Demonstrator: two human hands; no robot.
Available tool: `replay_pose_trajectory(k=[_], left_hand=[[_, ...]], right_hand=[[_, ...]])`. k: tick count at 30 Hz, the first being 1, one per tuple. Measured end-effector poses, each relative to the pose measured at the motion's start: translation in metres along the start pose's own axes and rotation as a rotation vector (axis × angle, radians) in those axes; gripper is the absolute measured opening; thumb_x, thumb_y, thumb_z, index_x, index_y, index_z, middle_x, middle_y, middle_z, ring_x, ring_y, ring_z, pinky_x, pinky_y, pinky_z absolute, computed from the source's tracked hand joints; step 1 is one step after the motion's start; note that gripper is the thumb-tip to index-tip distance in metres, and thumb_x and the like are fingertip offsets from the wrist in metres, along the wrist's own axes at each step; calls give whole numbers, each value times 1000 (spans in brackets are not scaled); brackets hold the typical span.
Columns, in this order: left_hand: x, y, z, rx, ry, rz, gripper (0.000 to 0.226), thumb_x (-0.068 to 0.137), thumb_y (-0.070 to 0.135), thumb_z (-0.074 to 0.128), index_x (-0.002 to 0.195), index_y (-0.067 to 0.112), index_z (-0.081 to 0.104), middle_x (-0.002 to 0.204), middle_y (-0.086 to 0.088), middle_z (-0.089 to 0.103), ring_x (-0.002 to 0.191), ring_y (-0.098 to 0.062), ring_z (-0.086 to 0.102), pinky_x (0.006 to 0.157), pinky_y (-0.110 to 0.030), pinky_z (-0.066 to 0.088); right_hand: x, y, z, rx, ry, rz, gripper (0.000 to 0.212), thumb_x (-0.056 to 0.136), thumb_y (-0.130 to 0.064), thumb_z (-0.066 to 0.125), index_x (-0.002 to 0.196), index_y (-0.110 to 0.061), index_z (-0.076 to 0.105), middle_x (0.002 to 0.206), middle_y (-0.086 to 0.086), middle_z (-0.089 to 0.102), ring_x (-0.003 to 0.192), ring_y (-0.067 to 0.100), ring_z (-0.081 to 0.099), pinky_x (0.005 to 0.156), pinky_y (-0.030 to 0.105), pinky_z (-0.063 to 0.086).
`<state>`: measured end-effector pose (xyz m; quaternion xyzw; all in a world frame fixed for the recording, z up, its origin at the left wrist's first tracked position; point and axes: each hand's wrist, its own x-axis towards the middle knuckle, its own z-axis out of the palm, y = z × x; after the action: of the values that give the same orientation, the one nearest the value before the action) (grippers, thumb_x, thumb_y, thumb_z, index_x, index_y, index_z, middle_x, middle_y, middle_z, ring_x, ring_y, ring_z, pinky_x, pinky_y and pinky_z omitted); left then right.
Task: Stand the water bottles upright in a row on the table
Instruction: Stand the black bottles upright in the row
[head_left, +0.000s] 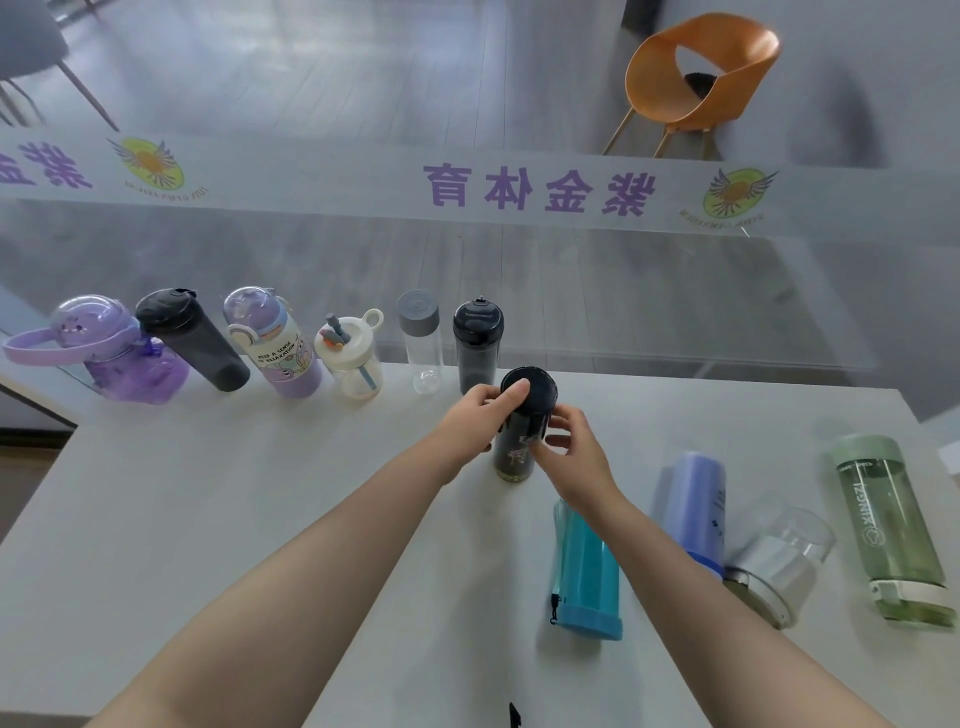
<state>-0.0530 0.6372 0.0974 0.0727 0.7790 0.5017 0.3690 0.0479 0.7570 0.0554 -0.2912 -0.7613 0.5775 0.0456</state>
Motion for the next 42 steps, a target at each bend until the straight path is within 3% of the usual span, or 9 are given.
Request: replay_pose_trajectory(k=[4,7,12,14,17,23,32,42], left_hand=[[0,1,6,-40,-23,-14,58,83,67,53,120,23,48,114,3,58,103,-14,57,88,-34,50],[3,-1,5,-50,-34,0,55,86,64,51,121,22,50,111,5,57,96,-10,55,90,-33,49],[6,-11,-6,-5,-18,46,50,93,59,41,129,25,47,125,7,55,112,-13,51,100,-32,41],[9,-26,-13,87,-3,32,49,94,57,40,132,26,46,129,7,54,115,-13,50,97,-30,39],[20,-63,-27,384,9,2,57,92,57,45,140,26,40,144,2,45,129,-18,44,104,-34,38],[21,-123,-44,920,-62,-91,83,86,55,56,152,25,15,161,-6,7,148,-30,6,118,-48,20],[16,-156,-35,1160,-99,-118,109,74,64,64,152,28,-3,161,-5,-16,149,-29,-8,117,-49,18],[17,-163,-27,1220,-110,-141,115,76,62,65,151,25,-14,159,-8,-25,147,-33,-16,116,-56,12]], right_hand=[[7,6,11,-61,30,-111,56,76,-32,75,123,-33,44,120,-10,54,109,12,54,87,37,53],[10,8,17,-97,69,-159,56,75,-33,75,121,-31,44,113,-10,56,103,11,57,83,39,54],[18,7,20,-102,130,-183,57,79,-25,75,125,-23,42,114,-5,58,100,13,58,83,30,50],[27,6,19,-90,151,-182,57,78,-23,75,124,-22,42,113,-4,58,99,14,58,84,29,49],[42,1,18,-97,179,-177,57,78,-21,76,123,-21,42,113,-3,57,100,16,57,84,29,47],[76,-8,15,-95,219,-184,61,78,-20,77,128,-21,41,118,-2,57,102,13,55,88,29,45],[121,-21,13,-97,263,-166,57,79,-18,76,124,-14,41,114,-6,55,98,10,52,83,23,39],[139,-16,14,-116,283,-183,60,78,-24,76,126,-19,39,124,0,56,109,18,56,88,30,45]])
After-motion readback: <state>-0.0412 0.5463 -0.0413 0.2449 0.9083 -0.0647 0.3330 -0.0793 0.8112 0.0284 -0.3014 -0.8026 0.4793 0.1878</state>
